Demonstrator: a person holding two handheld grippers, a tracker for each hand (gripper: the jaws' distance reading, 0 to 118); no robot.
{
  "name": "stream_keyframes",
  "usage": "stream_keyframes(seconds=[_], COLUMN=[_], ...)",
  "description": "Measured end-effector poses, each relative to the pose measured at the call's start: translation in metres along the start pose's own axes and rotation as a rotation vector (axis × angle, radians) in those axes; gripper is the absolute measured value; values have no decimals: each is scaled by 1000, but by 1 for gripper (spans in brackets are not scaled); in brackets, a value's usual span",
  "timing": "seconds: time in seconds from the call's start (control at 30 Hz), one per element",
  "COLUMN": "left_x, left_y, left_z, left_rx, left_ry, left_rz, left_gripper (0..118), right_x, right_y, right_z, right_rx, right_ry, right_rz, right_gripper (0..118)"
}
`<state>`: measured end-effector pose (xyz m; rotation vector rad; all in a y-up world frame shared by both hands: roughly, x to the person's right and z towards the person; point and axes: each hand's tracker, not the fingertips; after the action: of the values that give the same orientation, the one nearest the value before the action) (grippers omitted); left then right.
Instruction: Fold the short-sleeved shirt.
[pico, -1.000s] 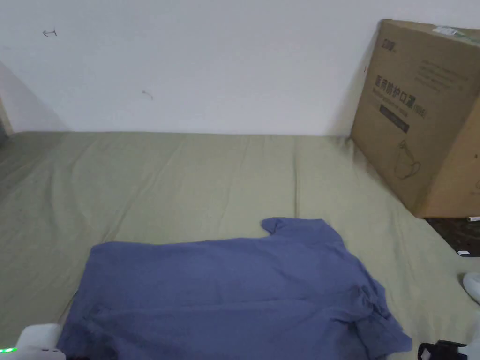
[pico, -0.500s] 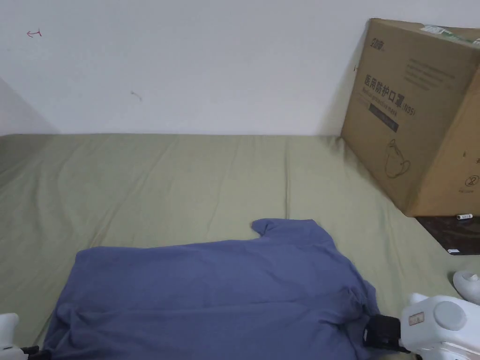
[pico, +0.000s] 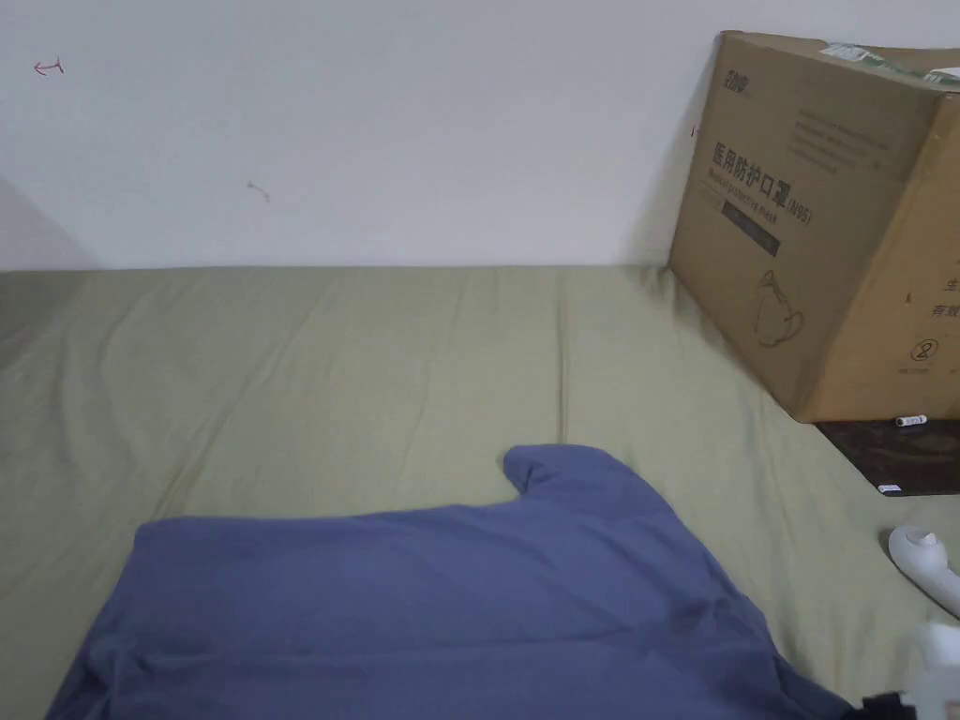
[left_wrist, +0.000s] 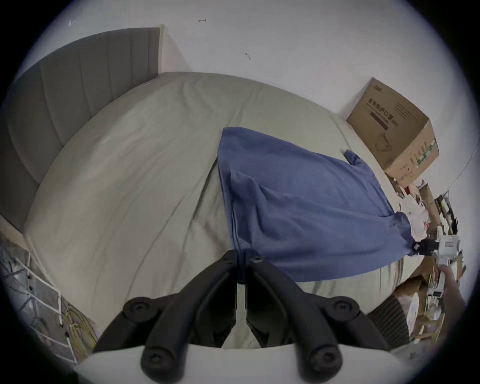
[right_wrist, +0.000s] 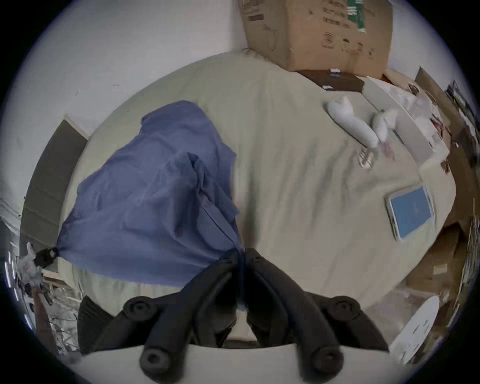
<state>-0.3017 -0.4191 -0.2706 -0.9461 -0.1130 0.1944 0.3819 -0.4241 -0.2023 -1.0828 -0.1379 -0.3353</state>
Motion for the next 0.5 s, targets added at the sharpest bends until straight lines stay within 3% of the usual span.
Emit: stream_keyframes(seconds=[0.1, 0.2, 0.27, 0.33, 0.37, 0.4, 0.43, 0.47, 0.5], left_x=[-7, -14, -20, -33, -35, -39, -40, -39, -29], left_y=[-29, -55, -63, -62, -60, -57, -54, -52, -48], left_z=[12, 15, 17, 24, 28, 34, 39, 41, 47], left_rx=[-48, -90, -59, -37, -20, 7, 36, 57, 82], left_ry=[-4, 11, 106, 58, 7, -57, -89, -98, -100], left_rz=[-21, -33, -94, -19, 37, 96, 126, 138, 124], left_gripper=[4, 4, 4, 4, 6, 14, 24, 38, 66], right_x=[13, 19, 28, 29, 28, 28, 26, 24, 19], right_y=[-42, -71, -76, -75, -73, -67, -65, -63, -59], right_z=[12, 14, 7, 9, 11, 10, 13, 17, 21], right_rx=[-47, -87, -55, -1, 3, 1, 12, 39, 74], right_ry=[-5, 20, 46, 55, 44, 43, 46, 50, 40], right_rz=[11, -73, -83, -111, -116, -121, -126, -125, -114], right_gripper=[2, 2, 2, 10, 25, 60, 85, 100, 109])
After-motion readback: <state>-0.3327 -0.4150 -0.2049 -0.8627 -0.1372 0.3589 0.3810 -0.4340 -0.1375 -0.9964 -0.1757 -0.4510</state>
